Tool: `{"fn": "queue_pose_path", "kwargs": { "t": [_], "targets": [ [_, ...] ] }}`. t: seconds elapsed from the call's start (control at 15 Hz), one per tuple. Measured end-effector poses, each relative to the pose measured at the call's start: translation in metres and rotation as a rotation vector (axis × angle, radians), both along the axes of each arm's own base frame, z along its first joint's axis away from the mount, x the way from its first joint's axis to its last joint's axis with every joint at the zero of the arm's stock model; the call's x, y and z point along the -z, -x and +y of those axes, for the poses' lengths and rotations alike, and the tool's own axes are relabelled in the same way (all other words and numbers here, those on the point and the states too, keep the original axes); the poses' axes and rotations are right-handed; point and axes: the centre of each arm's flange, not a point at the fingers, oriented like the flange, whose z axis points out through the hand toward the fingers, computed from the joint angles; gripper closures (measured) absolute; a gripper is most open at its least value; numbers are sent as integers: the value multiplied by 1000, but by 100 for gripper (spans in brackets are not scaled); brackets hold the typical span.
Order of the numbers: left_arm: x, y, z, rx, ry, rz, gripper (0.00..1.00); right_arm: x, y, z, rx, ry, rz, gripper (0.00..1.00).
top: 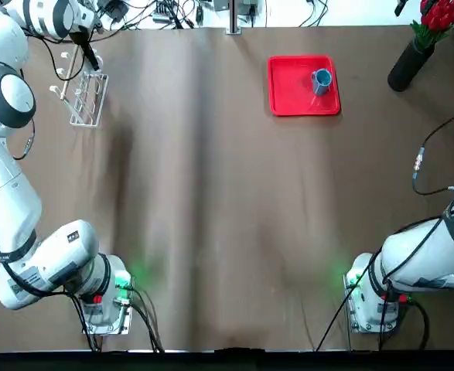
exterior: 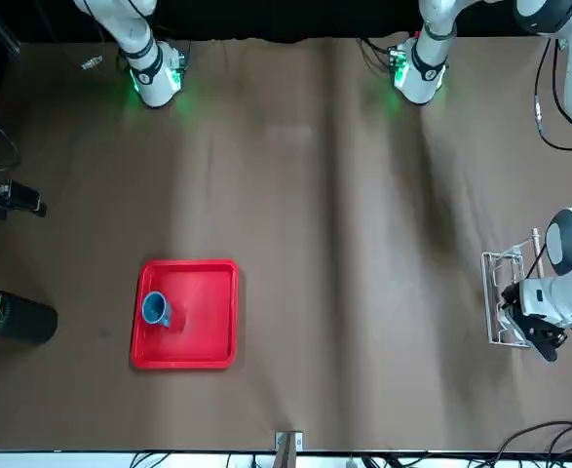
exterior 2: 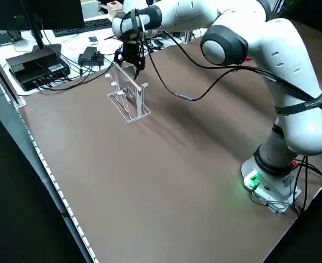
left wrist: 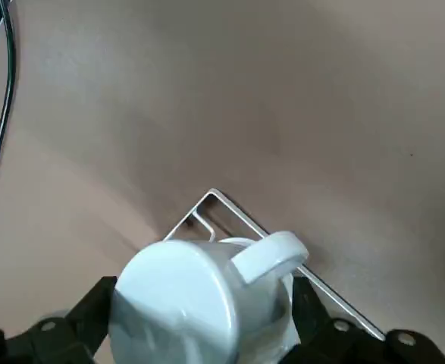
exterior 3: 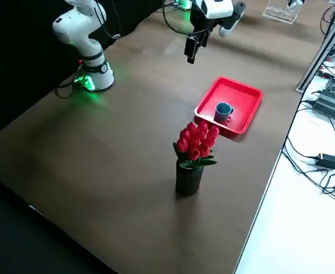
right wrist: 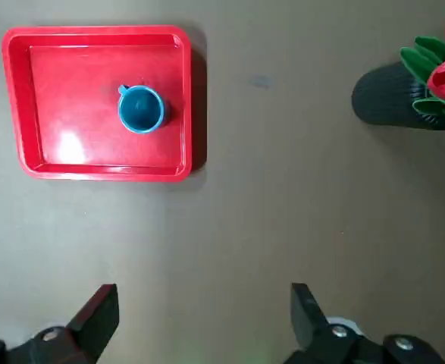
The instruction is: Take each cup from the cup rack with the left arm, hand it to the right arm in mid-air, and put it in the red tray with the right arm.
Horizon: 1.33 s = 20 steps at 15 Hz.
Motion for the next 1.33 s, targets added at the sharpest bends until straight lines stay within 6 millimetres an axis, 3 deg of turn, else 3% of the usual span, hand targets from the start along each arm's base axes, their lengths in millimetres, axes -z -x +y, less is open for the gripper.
{"fn": "queue_pose_path", "kwargs": {
  "t": [0.47, 0.6, 0.8, 1.33],
  "targets": [
    [0, -1, -2, 2, 1, -5, 1, 2, 1, 0, -3, -2, 12, 0],
    [-3, -3, -3, 4, 1, -18, 11, 2, 1, -1, -1, -2, 12, 0],
    [-8, -5, -2, 2, -1, -29, 17, 1, 3, -13, -1, -3, 9, 0],
    [-12, -7, -4, -49, 3, -42, 20, -10, 7, -23, -1, -15, -23, 0]
  ]
}}
